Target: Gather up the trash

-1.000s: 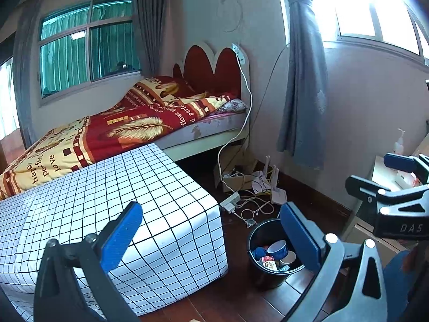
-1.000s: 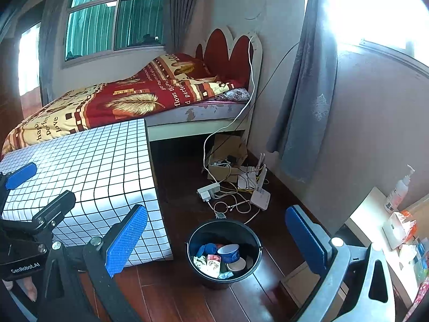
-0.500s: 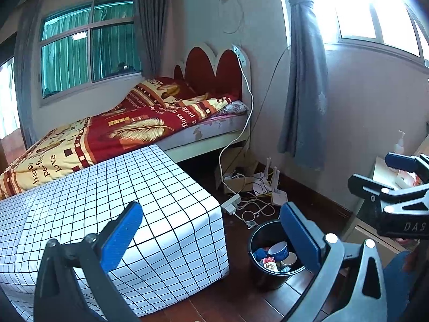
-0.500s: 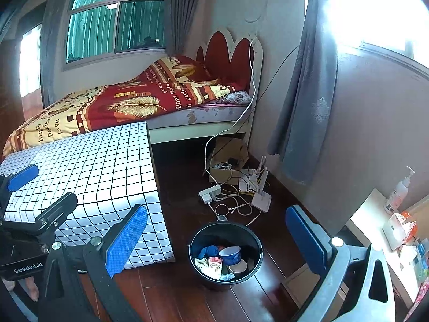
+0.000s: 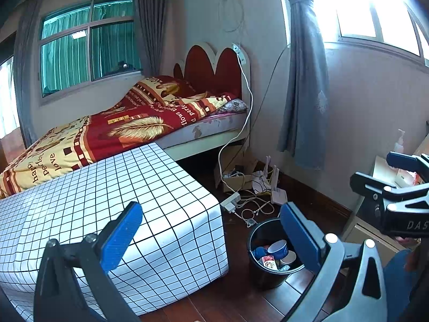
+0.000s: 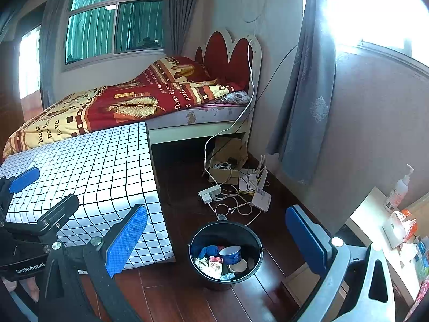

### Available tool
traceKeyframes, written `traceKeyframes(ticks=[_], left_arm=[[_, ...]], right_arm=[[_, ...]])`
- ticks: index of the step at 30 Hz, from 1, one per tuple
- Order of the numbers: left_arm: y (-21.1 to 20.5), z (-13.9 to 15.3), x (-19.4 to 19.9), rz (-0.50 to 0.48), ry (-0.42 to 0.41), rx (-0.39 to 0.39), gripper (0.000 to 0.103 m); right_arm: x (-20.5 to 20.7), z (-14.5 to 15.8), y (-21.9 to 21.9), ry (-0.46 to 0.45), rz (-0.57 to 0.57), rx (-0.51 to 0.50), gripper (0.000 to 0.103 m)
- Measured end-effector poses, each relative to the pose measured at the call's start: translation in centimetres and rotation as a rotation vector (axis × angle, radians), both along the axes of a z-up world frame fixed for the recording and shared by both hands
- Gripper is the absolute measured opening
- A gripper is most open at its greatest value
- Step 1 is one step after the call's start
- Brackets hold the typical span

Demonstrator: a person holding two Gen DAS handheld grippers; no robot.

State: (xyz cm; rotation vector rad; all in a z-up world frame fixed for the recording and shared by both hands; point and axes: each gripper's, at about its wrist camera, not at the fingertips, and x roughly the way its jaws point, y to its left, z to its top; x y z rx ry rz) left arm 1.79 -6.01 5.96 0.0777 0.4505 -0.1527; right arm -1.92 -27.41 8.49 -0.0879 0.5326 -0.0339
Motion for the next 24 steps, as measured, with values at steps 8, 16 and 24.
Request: traceKeyframes(ticks=[8, 16, 24], left_arm=[[-0.30, -0.16, -0.06, -0.002, -0.004, 0.004, 0.103], [-0.50, -0.23, -0.12, -0.005, -0.004, 0.012, 0.103], [-0.53, -0.21, -0.31, 0.002, -0.031, 0.046, 0.103]], right_arm=[[-0.06, 0.03, -0.13, 0.001, -0.001, -0.001, 0.103], [-0.13, 0.05, -0.20, 0.001, -0.002, -0.002, 0.103], [-0.08, -0.24, -0.58, 0.009, -0.011, 0.002, 0.103]])
